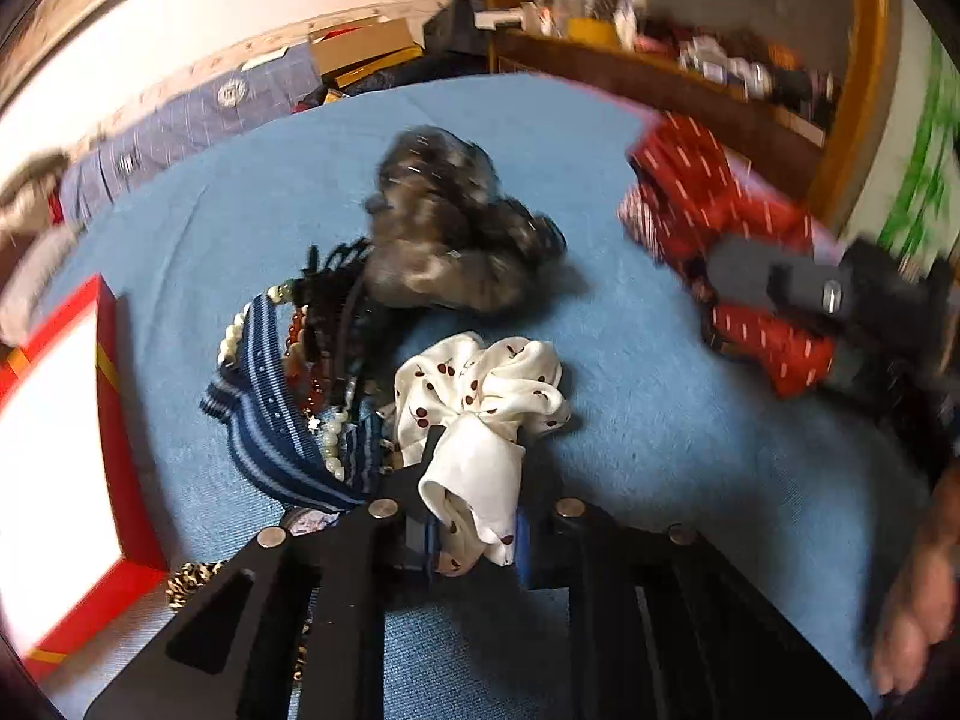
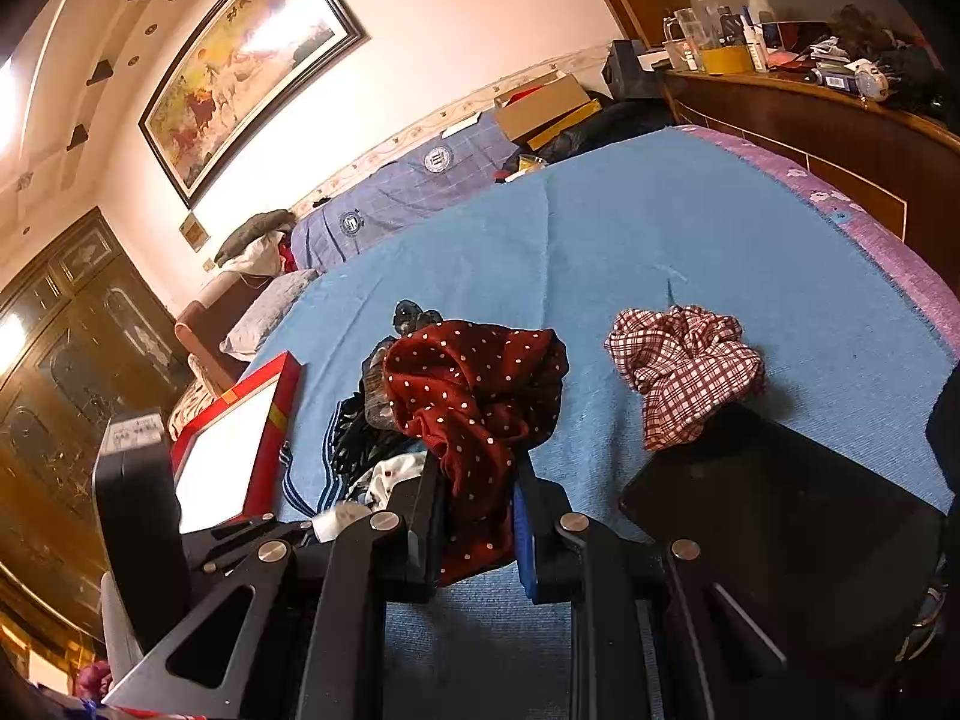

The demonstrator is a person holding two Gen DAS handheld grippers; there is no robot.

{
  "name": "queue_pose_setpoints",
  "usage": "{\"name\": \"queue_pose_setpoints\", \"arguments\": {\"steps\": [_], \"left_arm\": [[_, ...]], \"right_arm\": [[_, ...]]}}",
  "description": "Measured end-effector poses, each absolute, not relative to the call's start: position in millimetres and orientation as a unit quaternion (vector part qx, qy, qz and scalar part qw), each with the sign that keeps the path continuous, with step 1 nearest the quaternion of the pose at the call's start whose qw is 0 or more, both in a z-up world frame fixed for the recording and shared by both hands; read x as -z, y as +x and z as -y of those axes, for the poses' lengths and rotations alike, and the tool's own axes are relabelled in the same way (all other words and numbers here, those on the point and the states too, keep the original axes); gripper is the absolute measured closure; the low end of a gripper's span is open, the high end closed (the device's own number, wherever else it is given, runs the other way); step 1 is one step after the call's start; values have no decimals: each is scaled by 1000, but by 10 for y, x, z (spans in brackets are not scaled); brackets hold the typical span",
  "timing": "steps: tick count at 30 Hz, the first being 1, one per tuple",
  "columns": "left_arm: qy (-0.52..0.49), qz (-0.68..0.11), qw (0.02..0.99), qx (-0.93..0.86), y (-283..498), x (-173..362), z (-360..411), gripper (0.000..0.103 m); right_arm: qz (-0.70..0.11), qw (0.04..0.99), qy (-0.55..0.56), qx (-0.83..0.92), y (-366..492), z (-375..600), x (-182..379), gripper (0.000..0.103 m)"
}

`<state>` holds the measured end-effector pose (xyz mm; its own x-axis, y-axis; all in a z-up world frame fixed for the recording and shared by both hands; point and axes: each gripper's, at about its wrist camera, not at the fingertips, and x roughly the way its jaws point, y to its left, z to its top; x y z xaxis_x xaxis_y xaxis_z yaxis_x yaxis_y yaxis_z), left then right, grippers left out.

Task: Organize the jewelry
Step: 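Grasp the white polka-dot scrunchie with the left tool while the right tool grasps the red polka-dot scrunchie, then carry both held scrunchies over the open red box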

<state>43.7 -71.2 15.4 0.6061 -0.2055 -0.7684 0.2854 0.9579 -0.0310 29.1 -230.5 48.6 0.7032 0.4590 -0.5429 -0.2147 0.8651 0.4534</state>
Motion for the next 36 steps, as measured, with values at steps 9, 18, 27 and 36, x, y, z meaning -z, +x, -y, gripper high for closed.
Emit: {"name": "queue_pose_setpoints", "arguments": {"steps": [9, 18, 27, 36], "left_arm": [[-17, -315, 942, 113, 249, -578, 300, 89], [-21, -298, 950, 92, 228, -660, 239, 89], [6, -284, 955, 85, 158, -848, 339, 89], [37, -244, 968, 41, 251, -1245, 68, 89]], "right_arm": [[-312, 918, 155, -190, 198, 2208, -541, 83], [-301, 929, 99, -190, 151, 2005, -564, 83], [-294, 933, 96, -183, 141, 1980, -579, 83], [-291, 934, 93, -187, 111, 1960, -582, 83]]}}
